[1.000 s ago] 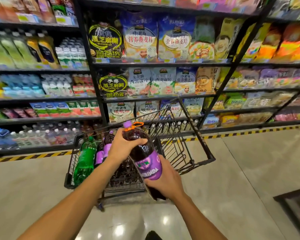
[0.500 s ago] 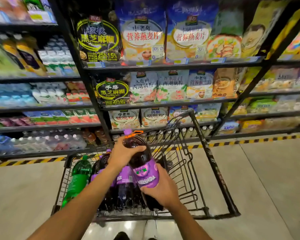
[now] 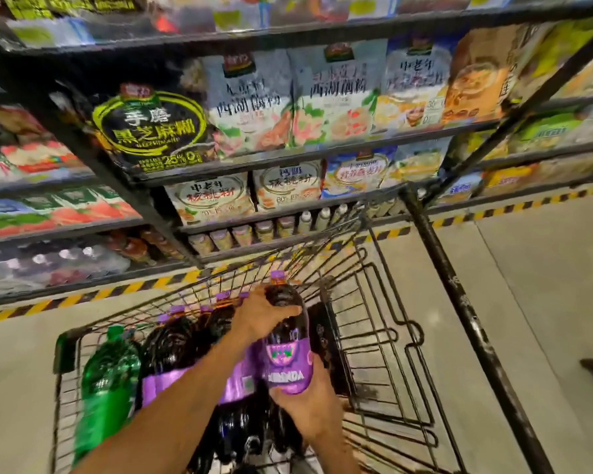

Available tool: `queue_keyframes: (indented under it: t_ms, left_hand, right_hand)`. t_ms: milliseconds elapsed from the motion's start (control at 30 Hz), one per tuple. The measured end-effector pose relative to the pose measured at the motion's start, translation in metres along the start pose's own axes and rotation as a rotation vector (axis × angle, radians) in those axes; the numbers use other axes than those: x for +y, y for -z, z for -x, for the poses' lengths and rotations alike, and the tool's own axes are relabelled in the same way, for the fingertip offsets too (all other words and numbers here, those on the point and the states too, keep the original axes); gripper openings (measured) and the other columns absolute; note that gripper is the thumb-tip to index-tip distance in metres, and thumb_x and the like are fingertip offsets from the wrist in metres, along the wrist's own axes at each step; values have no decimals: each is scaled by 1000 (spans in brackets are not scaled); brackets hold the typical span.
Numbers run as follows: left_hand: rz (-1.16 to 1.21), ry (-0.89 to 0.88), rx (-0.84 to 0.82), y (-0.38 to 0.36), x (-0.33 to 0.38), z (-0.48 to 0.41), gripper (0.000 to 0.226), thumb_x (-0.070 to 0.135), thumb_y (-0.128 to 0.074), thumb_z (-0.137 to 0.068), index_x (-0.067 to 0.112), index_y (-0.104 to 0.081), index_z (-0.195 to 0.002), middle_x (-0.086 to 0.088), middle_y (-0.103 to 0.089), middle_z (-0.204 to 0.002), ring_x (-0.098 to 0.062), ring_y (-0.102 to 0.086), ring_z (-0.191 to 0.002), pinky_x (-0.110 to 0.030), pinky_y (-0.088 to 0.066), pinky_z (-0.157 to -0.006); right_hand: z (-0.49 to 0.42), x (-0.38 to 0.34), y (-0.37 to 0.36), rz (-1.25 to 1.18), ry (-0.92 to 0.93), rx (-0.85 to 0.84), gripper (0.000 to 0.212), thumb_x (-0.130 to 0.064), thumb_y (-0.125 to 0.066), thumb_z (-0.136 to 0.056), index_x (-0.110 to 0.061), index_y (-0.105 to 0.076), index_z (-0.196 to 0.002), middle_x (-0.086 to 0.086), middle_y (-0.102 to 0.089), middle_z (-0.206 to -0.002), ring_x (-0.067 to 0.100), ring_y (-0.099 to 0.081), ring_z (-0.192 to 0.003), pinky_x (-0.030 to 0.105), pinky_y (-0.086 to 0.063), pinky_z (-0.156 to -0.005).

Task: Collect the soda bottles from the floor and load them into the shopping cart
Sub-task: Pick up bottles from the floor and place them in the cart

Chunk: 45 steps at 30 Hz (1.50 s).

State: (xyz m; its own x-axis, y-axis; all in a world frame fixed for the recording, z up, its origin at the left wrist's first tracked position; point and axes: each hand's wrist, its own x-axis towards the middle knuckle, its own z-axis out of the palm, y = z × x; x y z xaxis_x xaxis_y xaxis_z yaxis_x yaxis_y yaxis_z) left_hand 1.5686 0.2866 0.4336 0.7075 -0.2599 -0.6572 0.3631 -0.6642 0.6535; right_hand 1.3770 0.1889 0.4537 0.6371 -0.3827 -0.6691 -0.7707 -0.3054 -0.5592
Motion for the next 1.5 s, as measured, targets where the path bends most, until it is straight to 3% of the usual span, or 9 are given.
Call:
queue_keyframes:
  t_ms: [167,333,467,600,667,833,967,1200,1500]
  left_hand:
    - [-7,93,-170,-26,-42,-66,117,78,-89,-34,16,-57,-128,-2,-76,-106,-21,-74,-97,-41,-60,-91]
    - [-166,124,-204,-17,-26,-38,57,52,-86,-72,22,-63,-114,-2,-73,-106,-21,-70,-101,-29,-54,-91]
    - [-340,146,-205,-14,-11,-26,67,60,-72,-85,14,-54,-130,-8,-67,-122,-29,-64,-115,-35,-51,-98]
    - [-687,64,-121,-7,11,-2,59,49,-63,-97,10,-49,-139,-12,-56,-136,-32,-63,-118,-41,-53,-96]
    - [-814,-63,-119,2,19,7,51,41,-60,-101,18,-47,-144,-9,-51,-143,-30,-62,-119,-42,-54,-98]
    - [-939,-240,-30,42,40,43,64,35,-63,-97,21,-35,-153,-9,-37,-156,-31,-37,-142,-46,-42,-110]
    - [-932,-237,35,77,35,99,75,45,-68,-91,25,-32,-153,-8,-40,-155,-31,-40,-139,-49,-39,-114]
    - [-831,-2,324,114,-3,223,73,52,-68,-88,25,-39,-149,-6,-47,-147,-31,-45,-136,-45,-40,-107]
    - [-634,406,671,109,-88,413,78,67,-66,-83,24,-42,-145,-2,-48,-143,-27,-46,-132,-44,-41,-104]
  right_hand:
    - [-22,8,-21,8,-86,-5,117,-66,-82,-53,-47,-30,-156,-16,-65,-124,11,-69,-102,30,-51,-76]
    - [-40,30,-37,132,-186,-121,117,-77,-78,-50,-38,-33,-150,-10,-65,-123,17,-70,-110,42,-58,-91]
    - [-36,22,-37,179,-174,-159,132,-77,-75,-57,-23,-18,-163,-1,-53,-132,21,-64,-115,39,-54,-98]
    - [-37,-3,-27,364,-185,-262,125,-68,-78,-75,-17,-7,-164,5,-43,-149,28,-54,-134,42,-47,-109]
    - [-42,-18,-15,586,-159,-337,114,-70,-74,-78,-16,-17,-161,8,-45,-152,32,-52,-138,47,-46,-112]
    - [-47,-80,29,1003,154,-345,68,-43,-70,-95,-18,-40,-151,9,-55,-144,34,-57,-132,47,-48,-105]
    - [-38,-135,51,1126,377,-346,65,-39,-72,-91,-21,-44,-147,9,-59,-143,33,-58,-132,47,-49,-104]
    - [7,-215,36,1304,732,-369,70,-49,-81,-76,-20,-55,-134,7,-66,-133,32,-65,-123,45,-55,-99]
    - [157,-253,-41,1466,1248,-465,71,-49,-82,-85,-11,-49,-135,11,-57,-142,34,-56,-132,48,-49,-100]
